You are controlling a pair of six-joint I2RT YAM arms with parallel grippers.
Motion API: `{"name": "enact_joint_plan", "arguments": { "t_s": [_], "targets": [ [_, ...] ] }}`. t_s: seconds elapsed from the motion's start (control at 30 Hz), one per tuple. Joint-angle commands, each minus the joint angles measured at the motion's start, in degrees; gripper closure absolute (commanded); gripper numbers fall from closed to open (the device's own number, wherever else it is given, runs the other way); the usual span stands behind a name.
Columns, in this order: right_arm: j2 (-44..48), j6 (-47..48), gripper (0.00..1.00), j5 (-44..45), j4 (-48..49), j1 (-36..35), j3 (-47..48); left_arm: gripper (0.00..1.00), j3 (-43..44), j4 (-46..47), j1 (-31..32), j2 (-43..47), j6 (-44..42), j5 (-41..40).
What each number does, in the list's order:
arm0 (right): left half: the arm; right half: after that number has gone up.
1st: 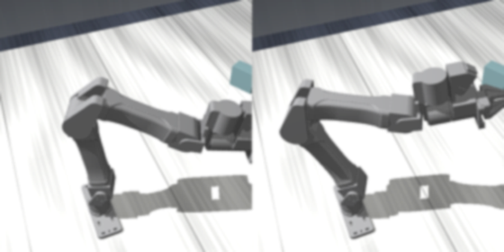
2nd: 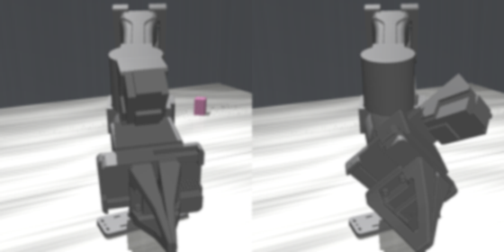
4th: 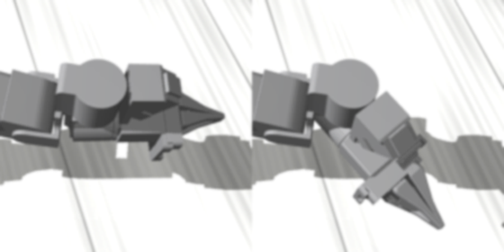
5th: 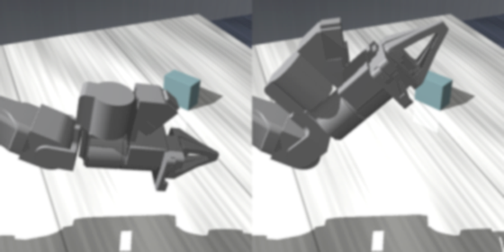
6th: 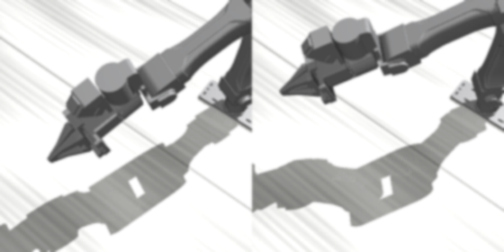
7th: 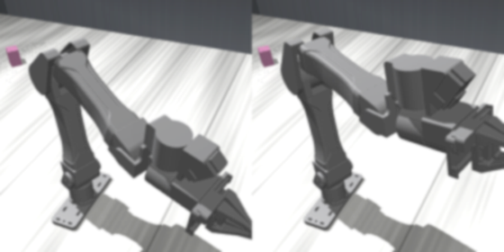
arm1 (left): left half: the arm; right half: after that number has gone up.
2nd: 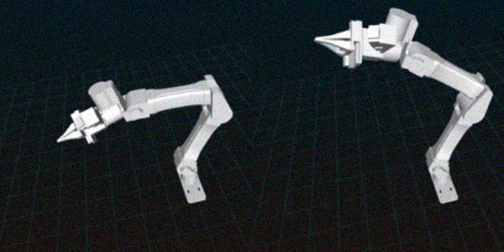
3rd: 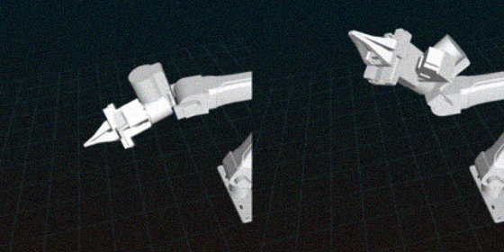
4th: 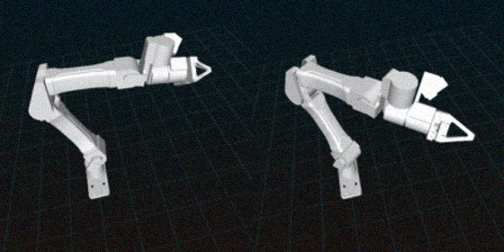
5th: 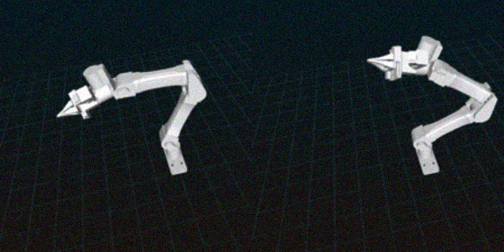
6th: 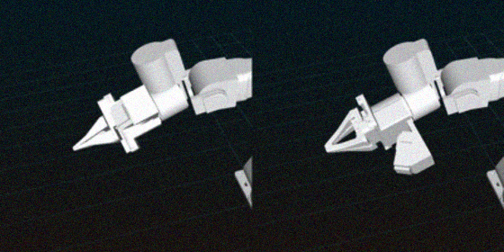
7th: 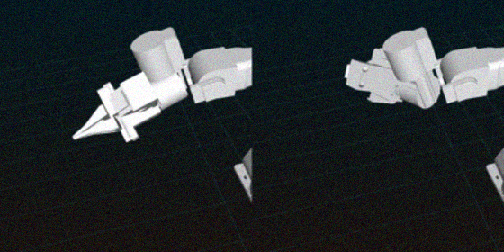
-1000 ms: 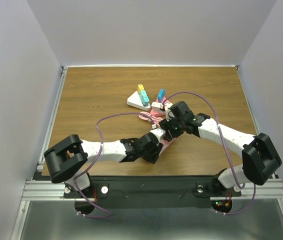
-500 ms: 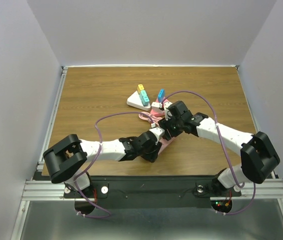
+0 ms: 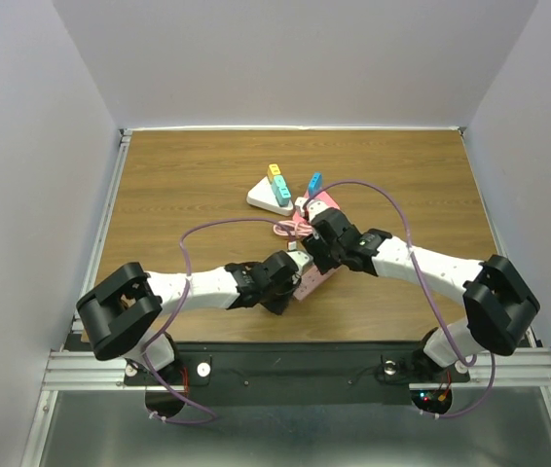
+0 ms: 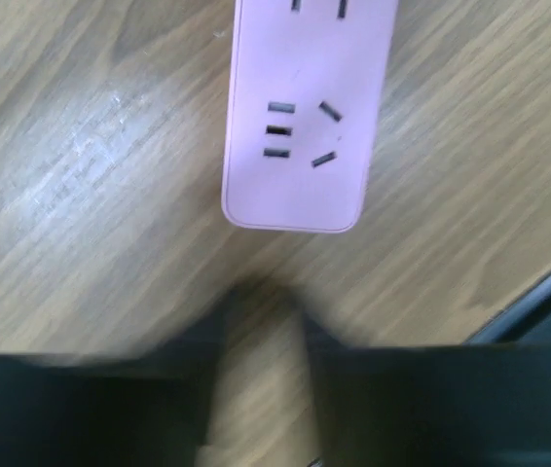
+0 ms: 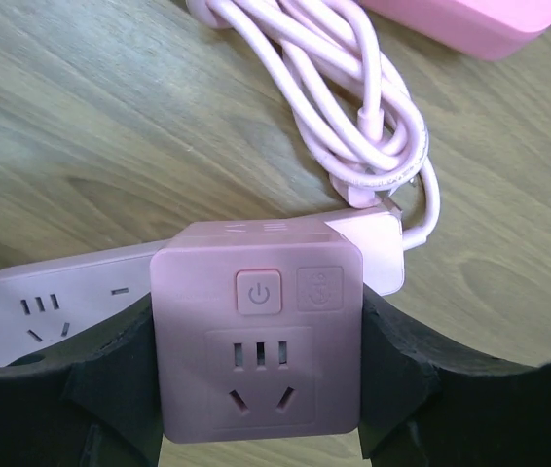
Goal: Insert the plug
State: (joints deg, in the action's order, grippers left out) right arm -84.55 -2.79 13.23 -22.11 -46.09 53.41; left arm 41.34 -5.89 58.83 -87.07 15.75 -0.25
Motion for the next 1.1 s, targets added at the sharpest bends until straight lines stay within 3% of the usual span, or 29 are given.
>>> {"name": "enact_joint_plan", "arguments": {
  "t_s": [0.0,0.43,0.73,1.07],
  "targets": [
    [-2.9,13.3,0.99,-0.5,-6.4,-8.9,-3.9,1.0,3.0,-0.5,-5.9,-7.4,4.5,-5.9],
    [1.7,9.5,1.0,-6.6,-3.4,-6.2,-4.1,1.0,5.1,0.5,-6.4,-6.1,2.6,-5.5],
    [1.8,10.3,1.0,-16.9,-1.9,4.6,-1.9,1.0,7.1,0.4,-6.4,-4.9,0.9,-5.5],
    [-1.2,9.9,1.0,-15.1,-2.0,6.2,-3.3,1.0,9.9,0.7,-6.4,-2.8,-0.5,-6.0]
  ]
}}
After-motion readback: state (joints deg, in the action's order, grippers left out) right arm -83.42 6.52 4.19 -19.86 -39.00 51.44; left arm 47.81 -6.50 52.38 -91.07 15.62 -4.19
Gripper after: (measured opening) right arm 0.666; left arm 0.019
